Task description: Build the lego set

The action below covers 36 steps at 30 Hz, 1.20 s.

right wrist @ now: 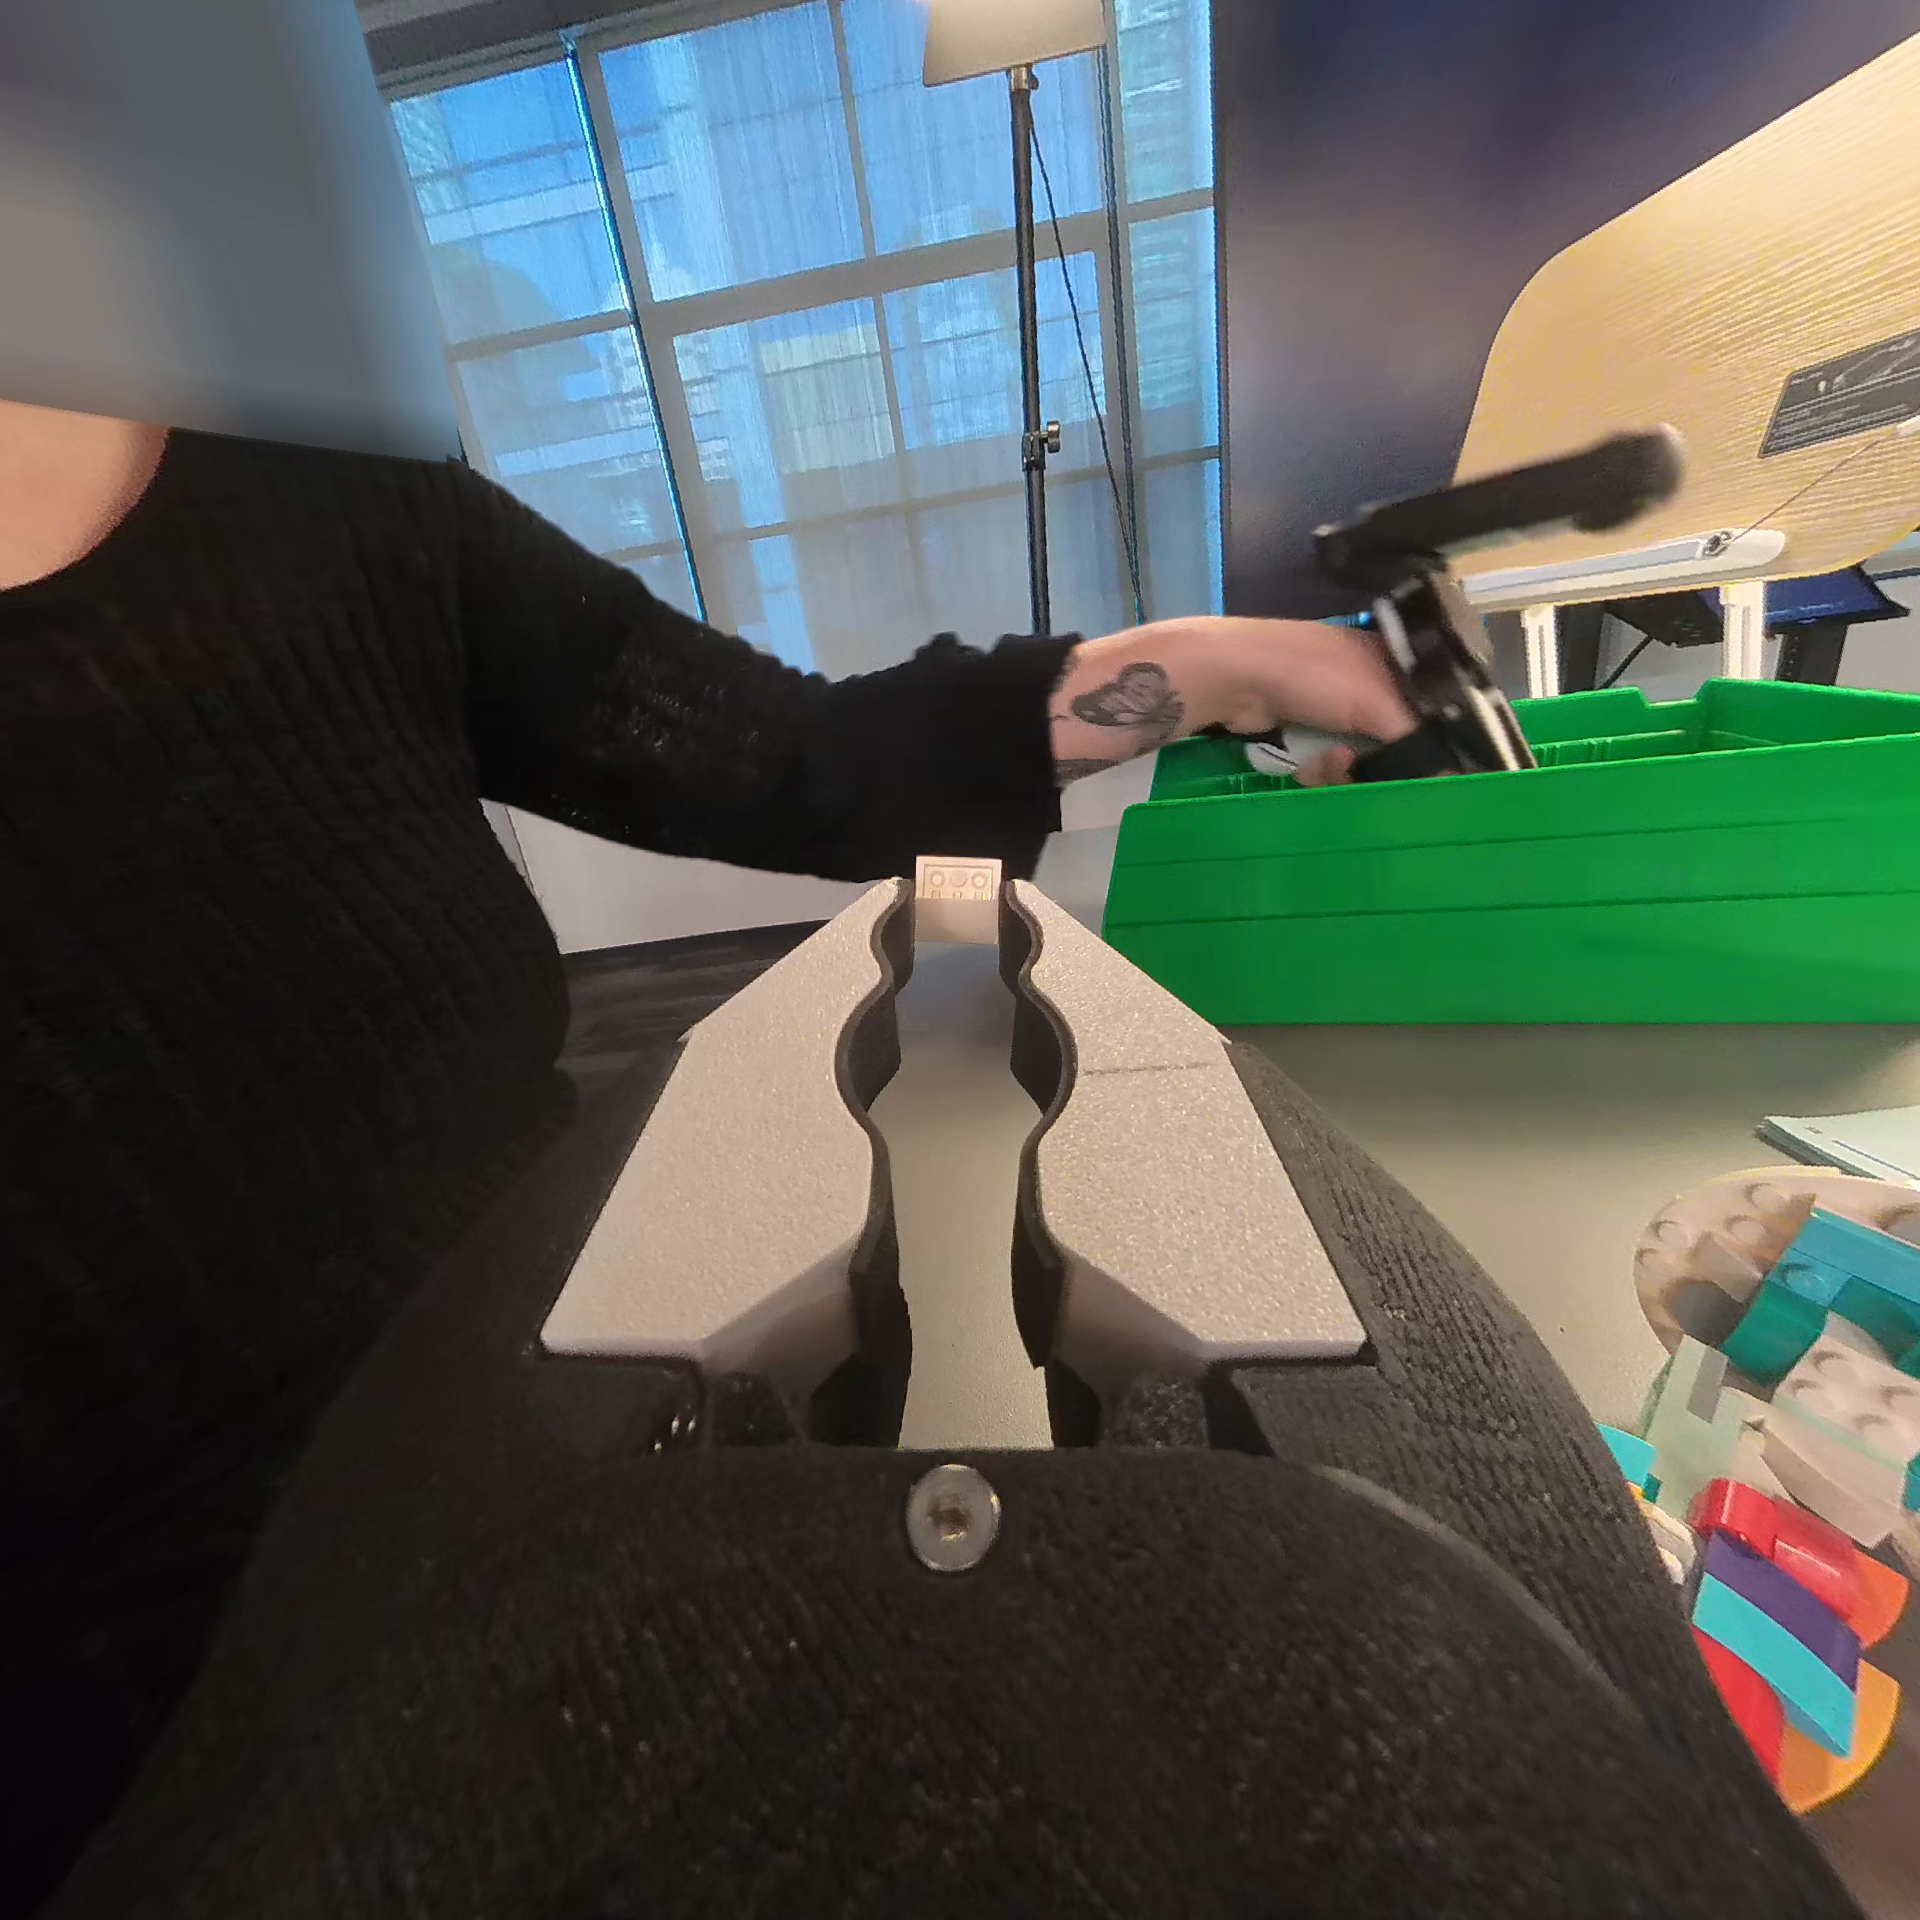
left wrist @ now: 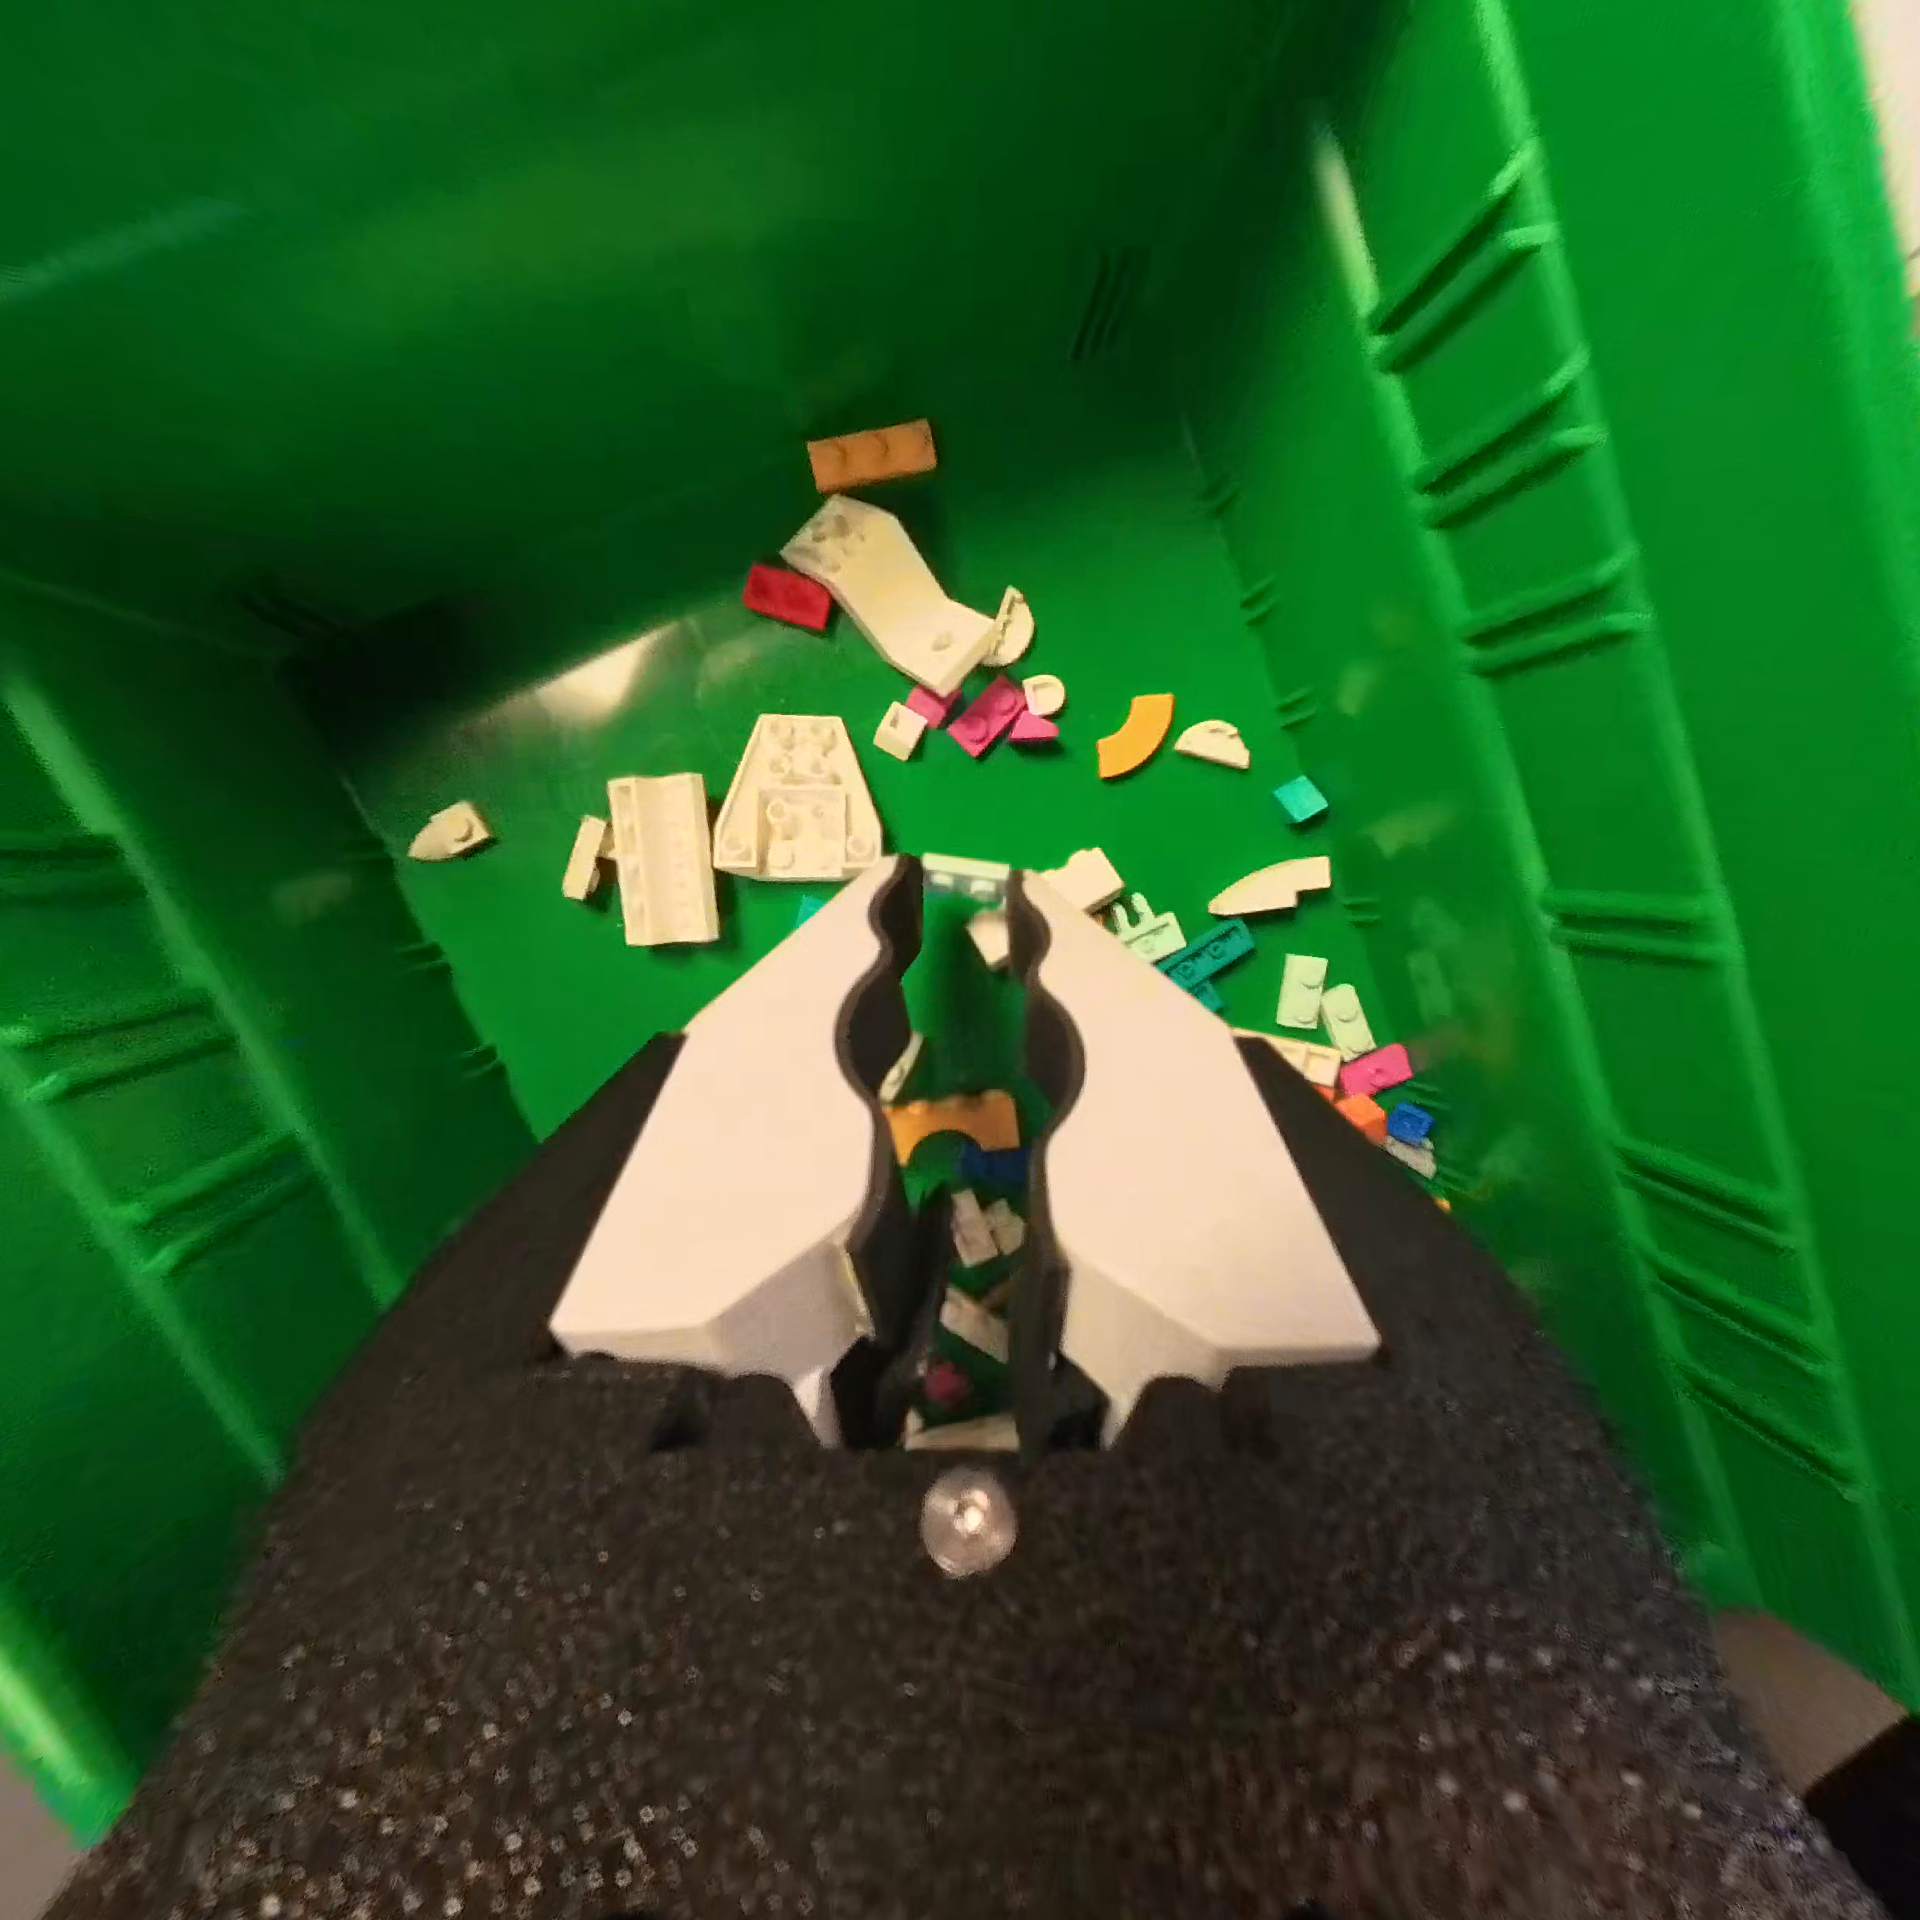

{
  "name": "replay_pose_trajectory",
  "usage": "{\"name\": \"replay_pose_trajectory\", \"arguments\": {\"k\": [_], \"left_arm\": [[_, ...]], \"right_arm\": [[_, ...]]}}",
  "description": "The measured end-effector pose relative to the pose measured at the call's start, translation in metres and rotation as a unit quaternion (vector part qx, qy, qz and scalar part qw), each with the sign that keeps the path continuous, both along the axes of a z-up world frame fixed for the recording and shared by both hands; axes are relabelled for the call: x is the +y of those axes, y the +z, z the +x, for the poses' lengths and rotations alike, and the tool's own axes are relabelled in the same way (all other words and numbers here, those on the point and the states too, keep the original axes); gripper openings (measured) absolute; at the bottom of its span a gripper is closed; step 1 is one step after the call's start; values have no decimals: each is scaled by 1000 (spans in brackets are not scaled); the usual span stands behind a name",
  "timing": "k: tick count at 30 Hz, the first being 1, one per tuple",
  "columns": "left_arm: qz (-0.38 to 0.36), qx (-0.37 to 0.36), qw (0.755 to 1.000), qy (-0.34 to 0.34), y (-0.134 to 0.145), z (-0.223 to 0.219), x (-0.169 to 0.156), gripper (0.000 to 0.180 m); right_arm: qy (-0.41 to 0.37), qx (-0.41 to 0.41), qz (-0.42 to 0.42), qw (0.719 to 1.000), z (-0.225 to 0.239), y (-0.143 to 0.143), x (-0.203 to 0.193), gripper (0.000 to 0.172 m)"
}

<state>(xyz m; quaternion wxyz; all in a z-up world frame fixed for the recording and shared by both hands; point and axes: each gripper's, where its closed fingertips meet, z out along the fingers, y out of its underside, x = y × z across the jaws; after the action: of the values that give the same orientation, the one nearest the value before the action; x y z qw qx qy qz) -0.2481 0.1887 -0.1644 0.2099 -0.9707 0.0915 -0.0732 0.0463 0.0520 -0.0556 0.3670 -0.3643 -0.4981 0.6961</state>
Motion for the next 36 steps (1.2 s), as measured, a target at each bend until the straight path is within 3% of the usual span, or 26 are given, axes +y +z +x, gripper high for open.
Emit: {"name": "replay_pose_trajectory", "arguments": {"k": [16, 19, 21, 24, 26, 28, 30, 36], "left_arm": [[-33, 21, 999, -23, -13, 11, 6, 22], [6, 56, 998, -8, 6, 2, 8, 25], [92, 89, 992, 11, 45, 0, 8, 25], [278, 94, 956, 2, 128, 36, -12, 24], [389, 110, 914, -31, 173, 72, -41, 23], [483, 125, 863, -82, 199, 116, -72, 16], [539, 122, 820, -150, 198, 166, -99, 16], [564, 111, 761, -300, 137, 266, -132, 23]], "right_arm": [[6, -4, 5, 1000, 0, 0, -3, 14], [0, -3, 6, 1000, -1, 0, -2, 14], [-5, -3, 6, 1000, -1, 0, -1, 14], [-13, -5, -10, 1000, -2, 1, 3, 14], [-15, -8, -30, 999, -3, 2, 7, 14], [-7, -2, -52, 999, -3, 5, 9, 14], [-3, 1, -69, 998, -2, 7, 11, 14], [8, 4, -96, 995, 1, 9, 14, 14]]}}
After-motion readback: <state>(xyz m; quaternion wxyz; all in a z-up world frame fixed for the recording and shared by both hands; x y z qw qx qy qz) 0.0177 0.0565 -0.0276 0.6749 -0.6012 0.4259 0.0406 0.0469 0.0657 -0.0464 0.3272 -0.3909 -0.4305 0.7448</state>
